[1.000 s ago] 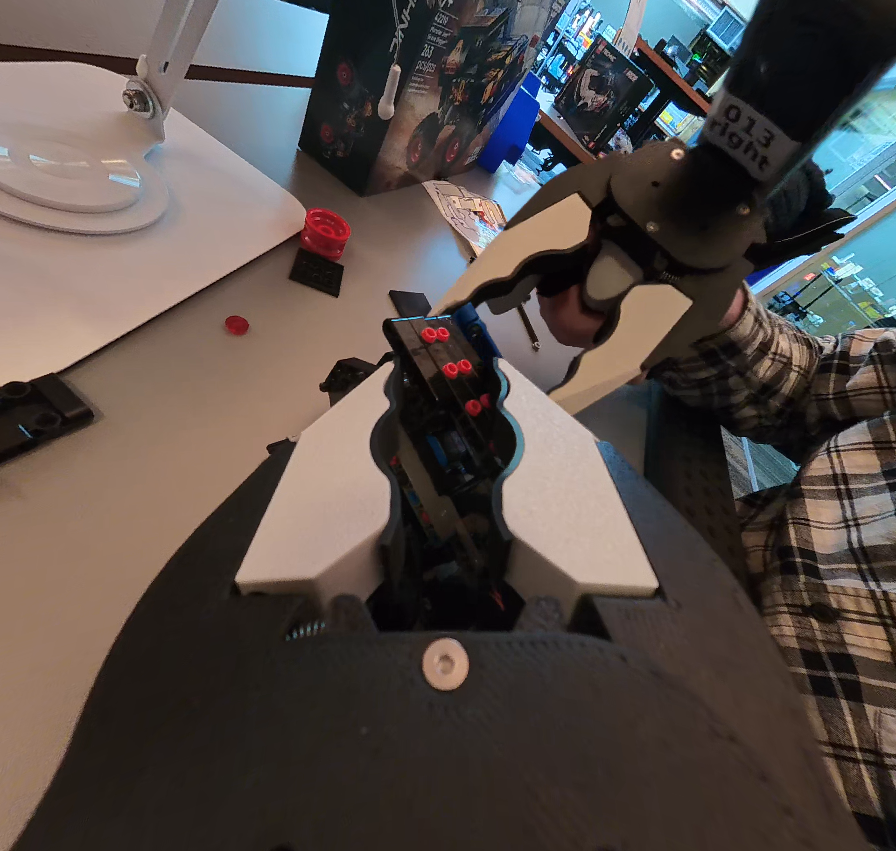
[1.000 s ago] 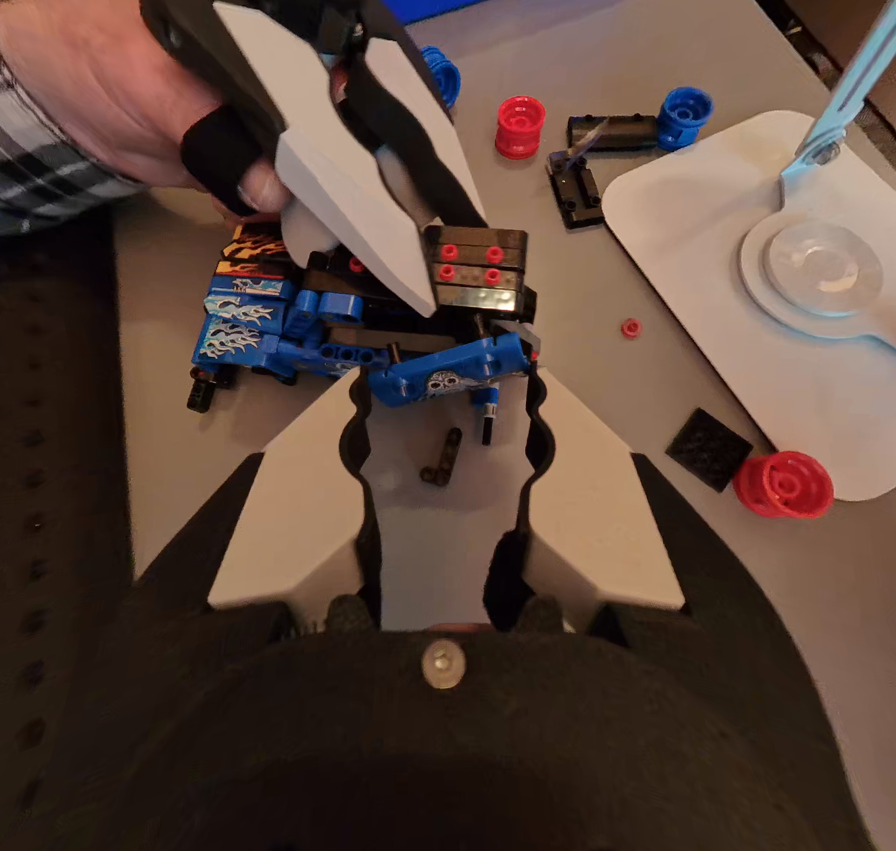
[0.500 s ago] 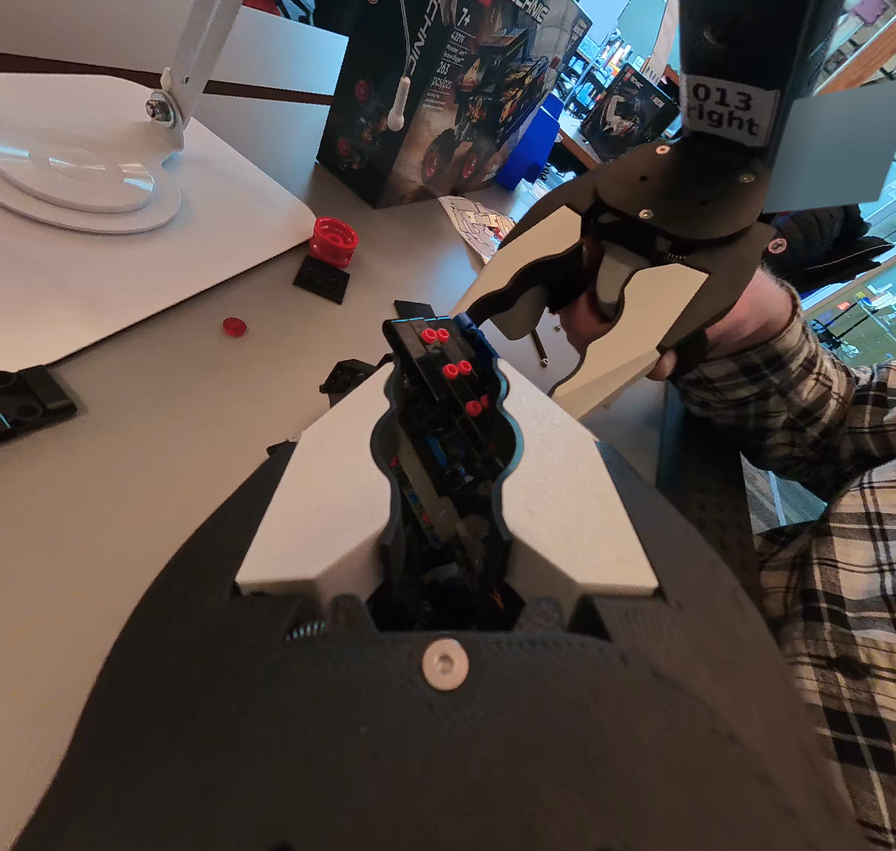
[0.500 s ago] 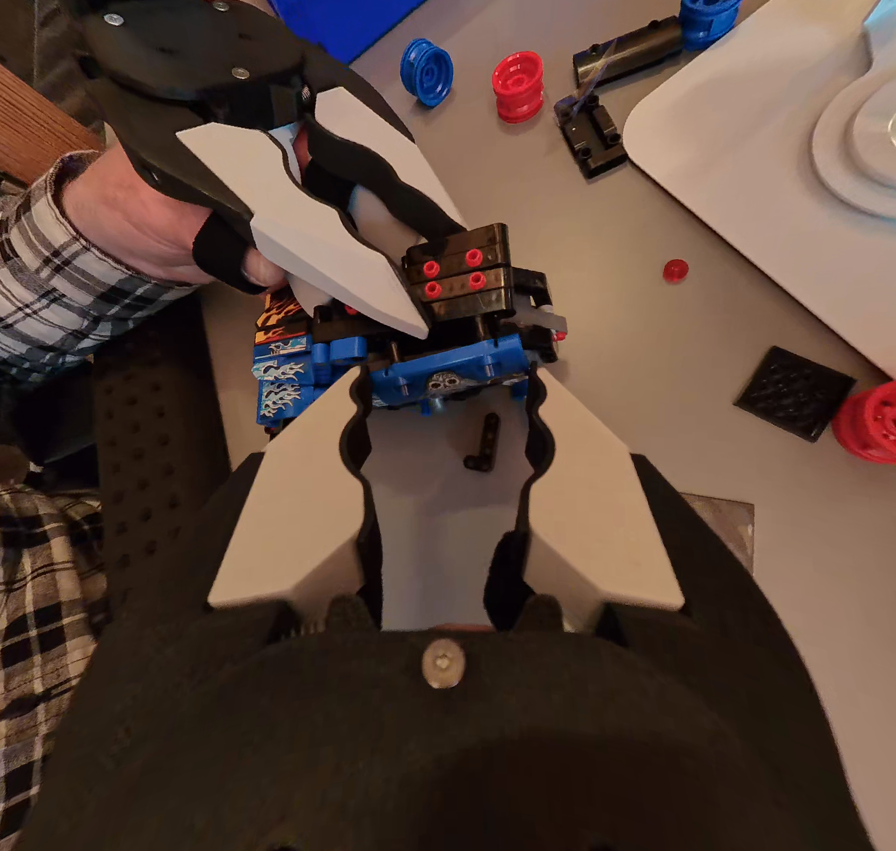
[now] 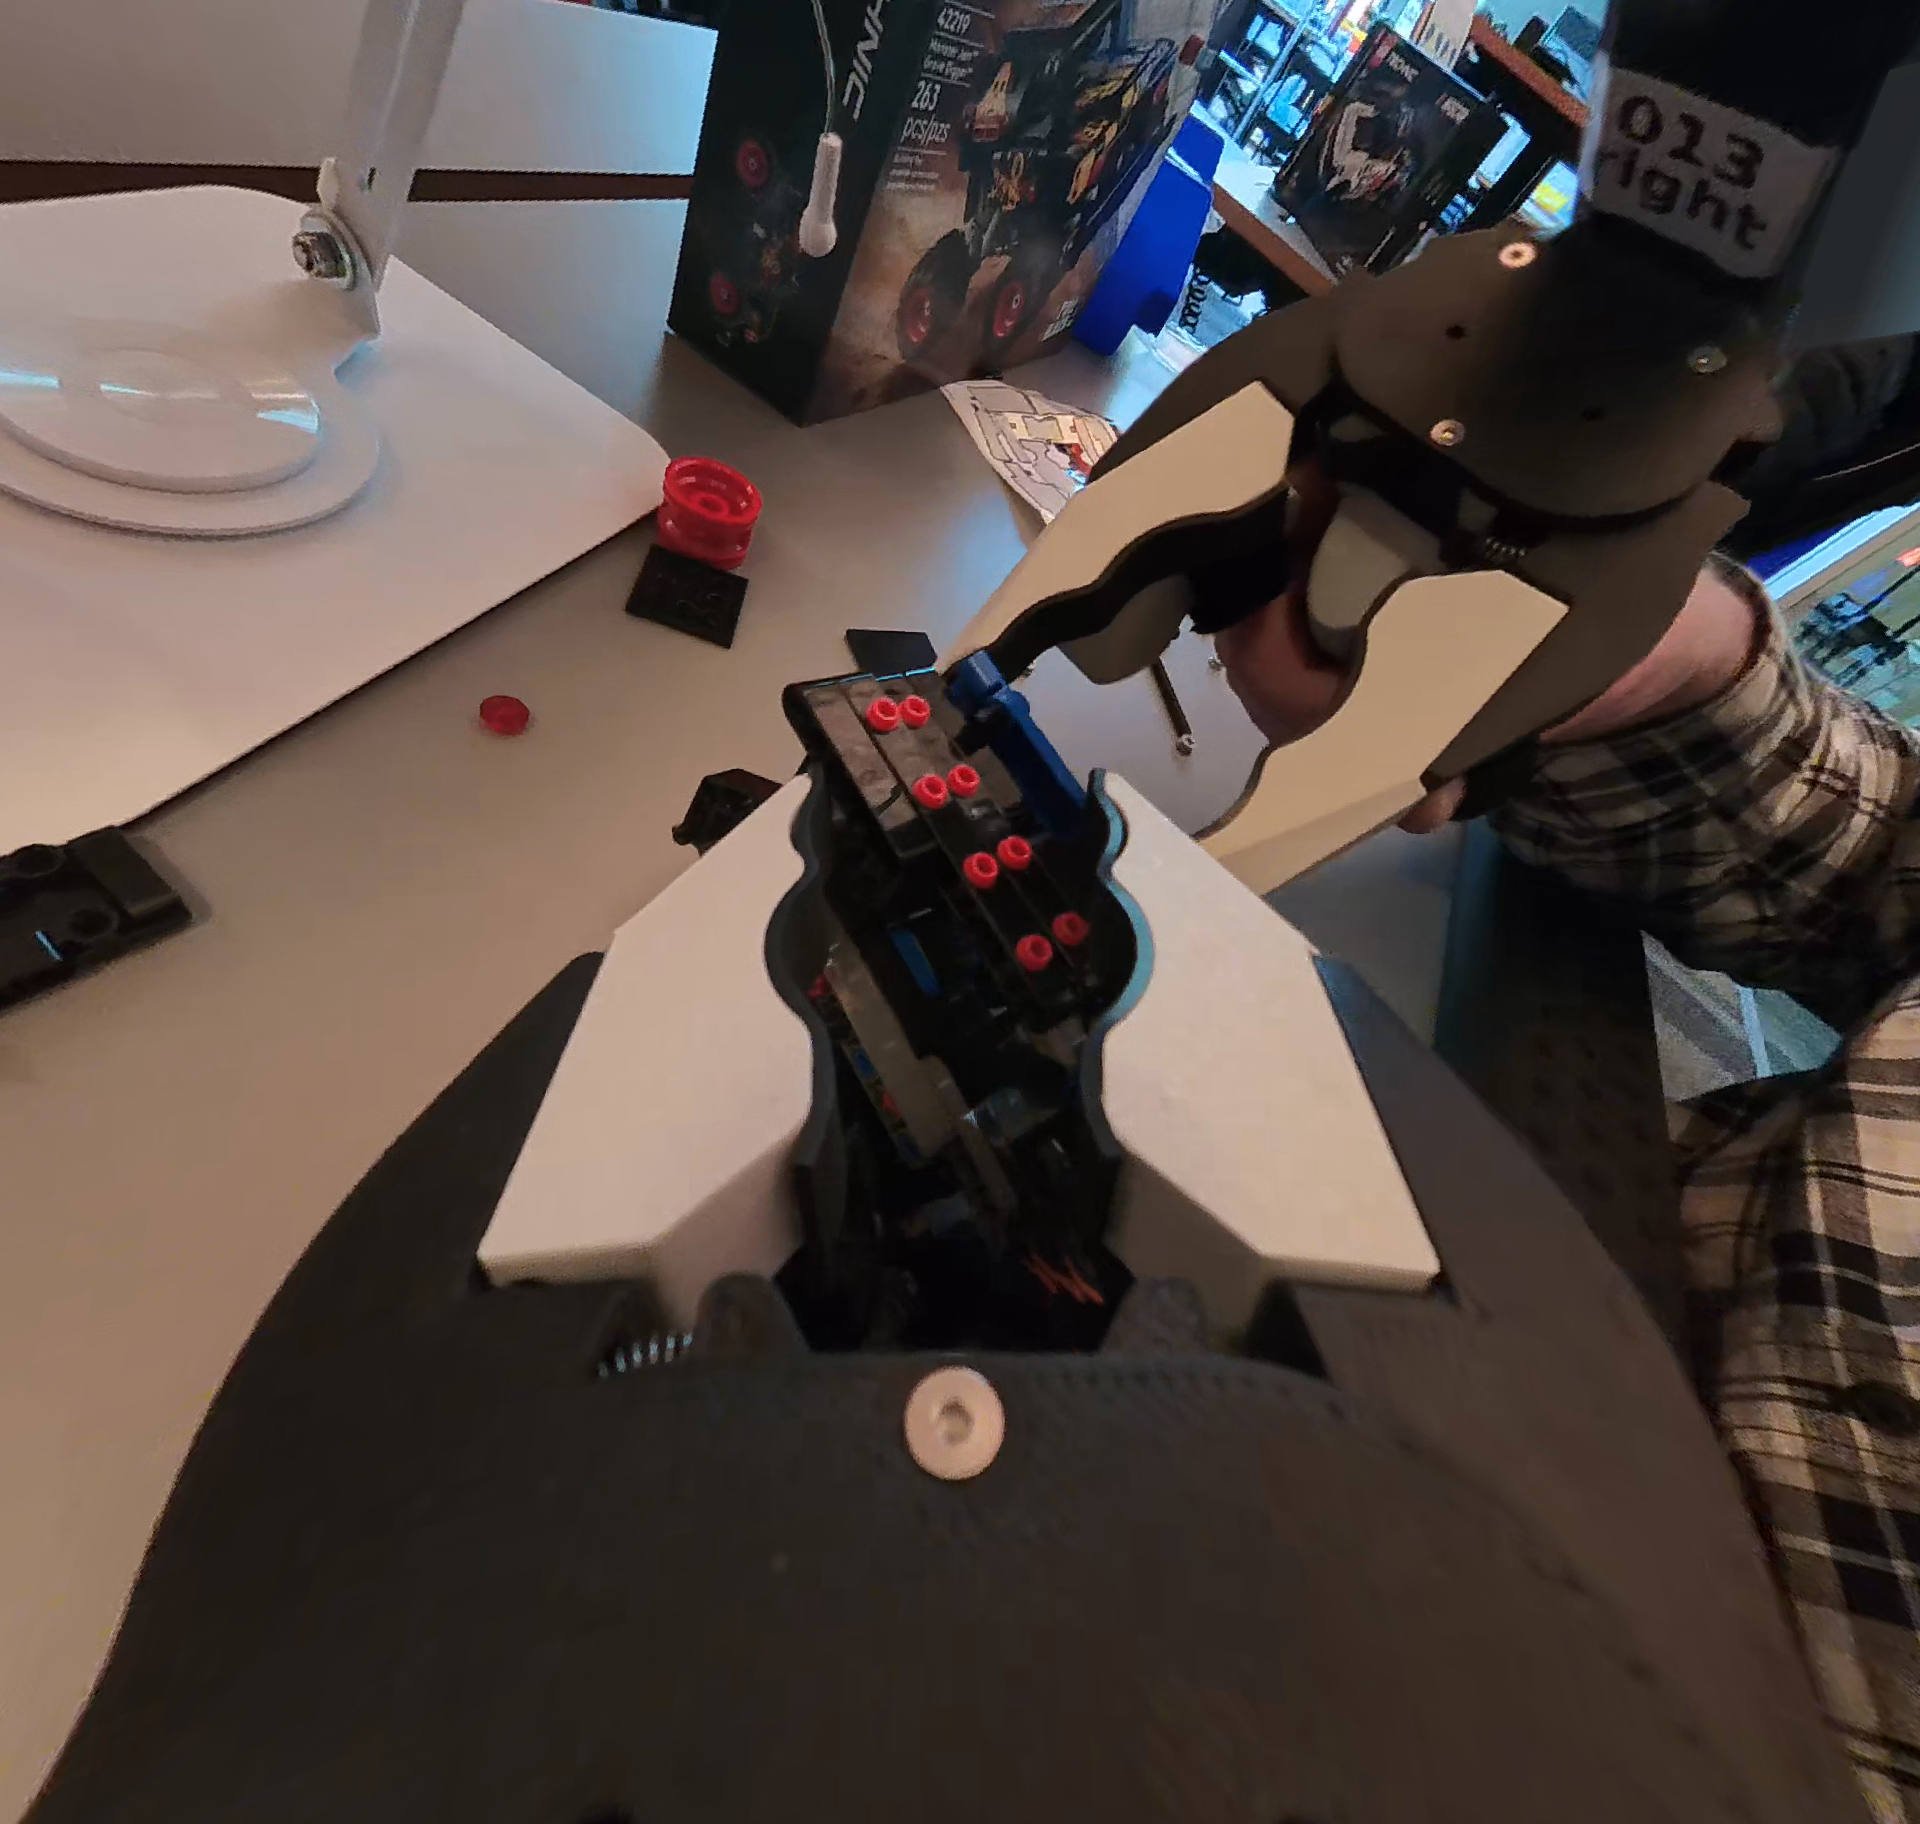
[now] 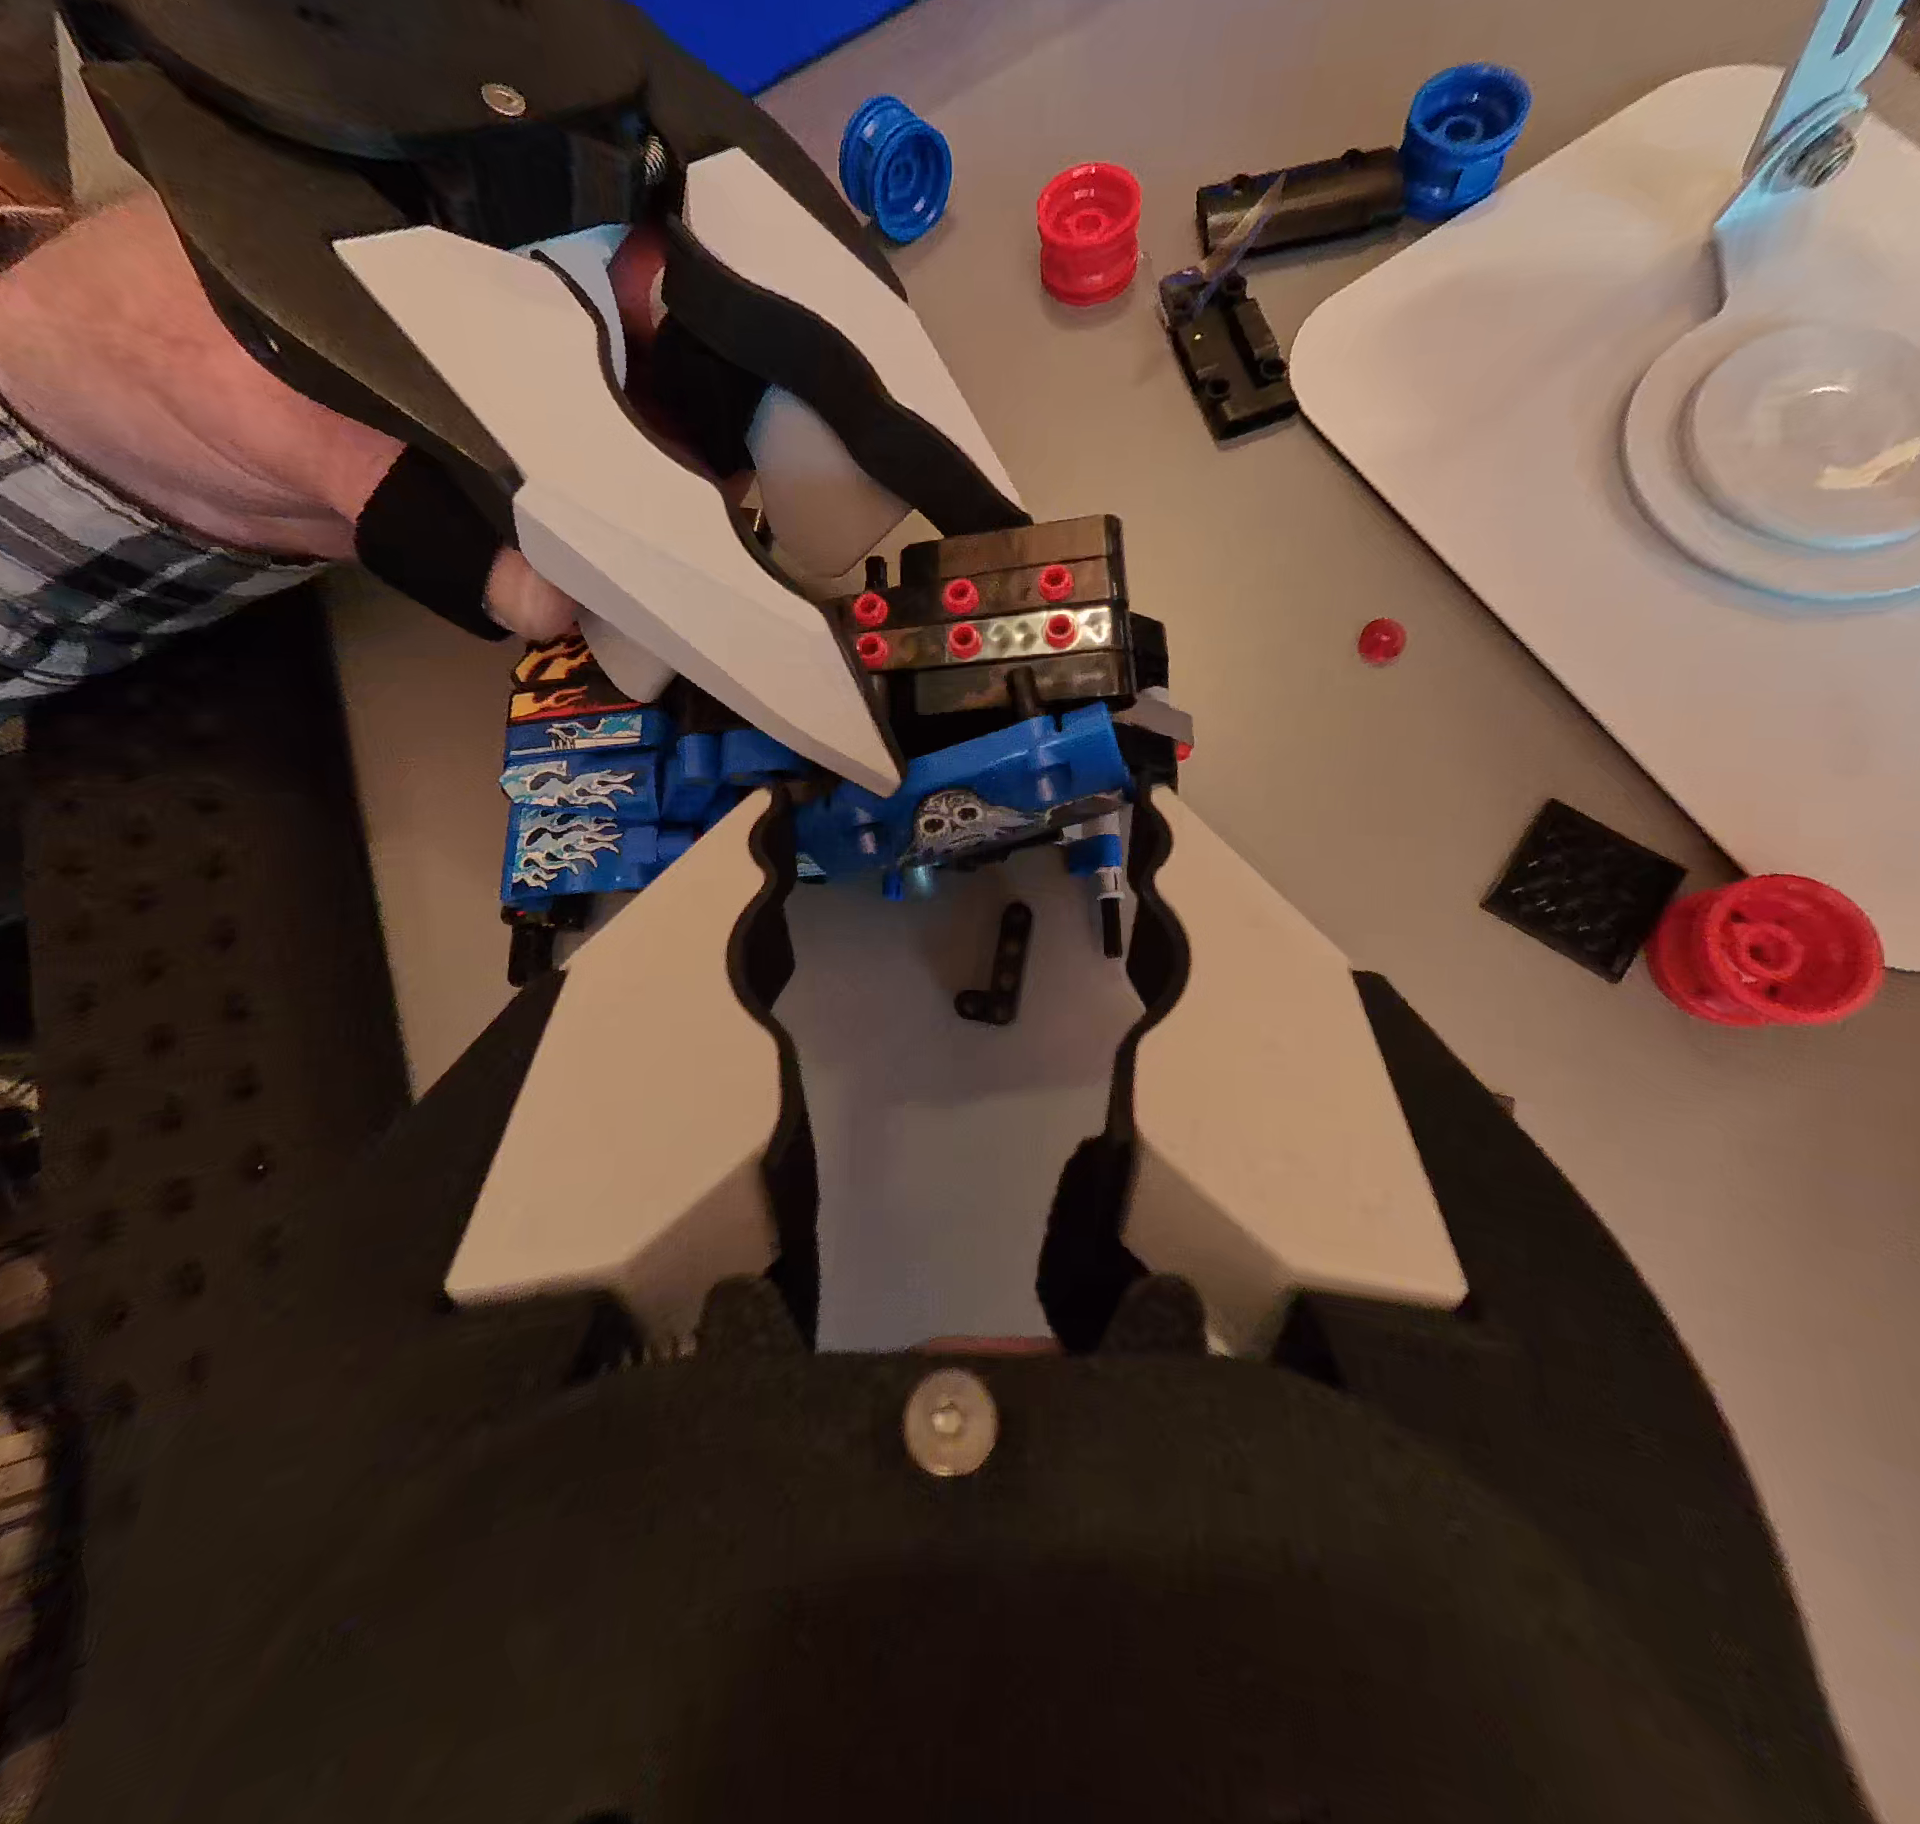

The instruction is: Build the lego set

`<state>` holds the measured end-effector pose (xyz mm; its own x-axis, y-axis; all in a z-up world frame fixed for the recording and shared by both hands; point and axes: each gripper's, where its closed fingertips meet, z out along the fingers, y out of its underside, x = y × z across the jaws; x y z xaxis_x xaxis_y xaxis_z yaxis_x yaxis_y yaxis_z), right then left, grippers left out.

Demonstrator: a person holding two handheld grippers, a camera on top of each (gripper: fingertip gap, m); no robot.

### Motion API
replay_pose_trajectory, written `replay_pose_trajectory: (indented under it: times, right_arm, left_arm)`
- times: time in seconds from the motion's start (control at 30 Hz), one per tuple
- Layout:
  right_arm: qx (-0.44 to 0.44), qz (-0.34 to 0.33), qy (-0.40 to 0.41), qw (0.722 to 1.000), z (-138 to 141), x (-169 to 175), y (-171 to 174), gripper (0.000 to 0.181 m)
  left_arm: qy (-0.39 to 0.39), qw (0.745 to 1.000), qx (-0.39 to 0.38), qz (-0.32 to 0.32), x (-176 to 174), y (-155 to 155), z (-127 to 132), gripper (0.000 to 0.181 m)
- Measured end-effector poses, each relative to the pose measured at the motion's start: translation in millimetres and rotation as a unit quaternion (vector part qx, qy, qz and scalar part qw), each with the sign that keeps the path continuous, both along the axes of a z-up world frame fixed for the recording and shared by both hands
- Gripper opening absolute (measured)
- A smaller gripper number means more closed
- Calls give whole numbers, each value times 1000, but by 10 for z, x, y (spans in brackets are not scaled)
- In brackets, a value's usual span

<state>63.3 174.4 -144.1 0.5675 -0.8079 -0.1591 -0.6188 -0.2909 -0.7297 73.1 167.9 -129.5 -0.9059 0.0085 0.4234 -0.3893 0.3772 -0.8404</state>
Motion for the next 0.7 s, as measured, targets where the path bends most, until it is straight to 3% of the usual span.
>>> replay_pose_trajectory:
  times: [0.2,0.27,0.4,0.53,0.7]
  right_arm:
    - [-26,2,-11,1000,-19,-148,-78,64]
    - [-60,29,25,997,-137,-379,-142,64]
    - [-153,88,98,979,-451,-841,-257,63]
    - [-198,140,111,964,-628,-1008,-186,64]
    - [-207,214,71,952,-609,-1015,-89,69]
  left_arm:
    - [-46,999,4,-6,-36,-16,18,53]
    - [-74,997,19,-10,-63,-22,-10,60]
    - [-76,997,26,-18,-105,-50,-28,58]
    - [-62,998,20,-15,-94,-41,-20,55]
    - [-58,998,17,-21,-105,-31,-14,55]
